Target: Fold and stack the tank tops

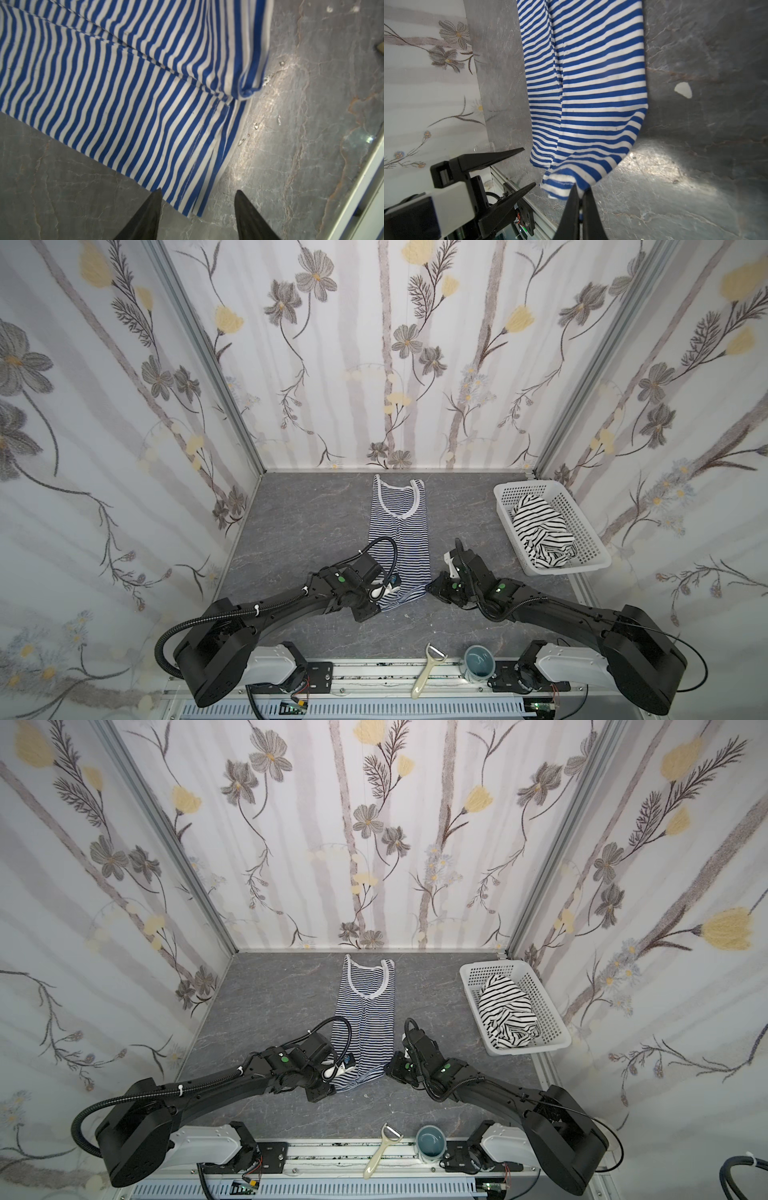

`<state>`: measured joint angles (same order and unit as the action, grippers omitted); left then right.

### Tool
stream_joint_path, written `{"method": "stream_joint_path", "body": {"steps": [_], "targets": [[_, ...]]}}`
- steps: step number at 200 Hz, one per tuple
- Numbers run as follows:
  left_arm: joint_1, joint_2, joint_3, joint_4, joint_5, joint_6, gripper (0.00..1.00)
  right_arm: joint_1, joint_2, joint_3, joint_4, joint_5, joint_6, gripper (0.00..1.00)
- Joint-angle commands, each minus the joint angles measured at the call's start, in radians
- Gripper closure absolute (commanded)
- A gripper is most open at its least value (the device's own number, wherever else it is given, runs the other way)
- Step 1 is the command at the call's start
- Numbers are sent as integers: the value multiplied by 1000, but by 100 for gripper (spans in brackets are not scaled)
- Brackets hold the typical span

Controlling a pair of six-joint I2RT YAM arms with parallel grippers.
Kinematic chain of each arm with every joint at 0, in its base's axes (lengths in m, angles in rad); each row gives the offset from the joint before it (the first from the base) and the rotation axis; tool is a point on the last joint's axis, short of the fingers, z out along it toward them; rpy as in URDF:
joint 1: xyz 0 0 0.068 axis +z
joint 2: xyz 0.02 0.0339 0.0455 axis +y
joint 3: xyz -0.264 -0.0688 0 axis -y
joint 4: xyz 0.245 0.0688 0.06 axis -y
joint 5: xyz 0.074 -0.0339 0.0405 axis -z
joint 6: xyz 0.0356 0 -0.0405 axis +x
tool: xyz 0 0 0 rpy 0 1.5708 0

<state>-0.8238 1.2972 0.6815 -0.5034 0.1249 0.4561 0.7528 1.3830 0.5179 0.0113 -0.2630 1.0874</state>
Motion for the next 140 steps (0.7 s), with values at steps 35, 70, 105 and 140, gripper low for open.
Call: {"method": "stream_joint_path", "body": {"steps": [35, 70, 105, 140], "targets": [[-7, 20, 0, -2, -2, 36, 43, -21, 25, 8, 87, -27, -4, 96], [-8, 51, 6, 8, 29, 36, 45, -29, 52, 19, 107, -44, -6, 96], [-9, 93, 11, 14, 33, 39, 49, -45, 59, 24, 120, -55, -9, 96], [-10, 131, 21, 14, 55, 46, 58, -73, 71, 40, 131, -80, -21, 96]]}}
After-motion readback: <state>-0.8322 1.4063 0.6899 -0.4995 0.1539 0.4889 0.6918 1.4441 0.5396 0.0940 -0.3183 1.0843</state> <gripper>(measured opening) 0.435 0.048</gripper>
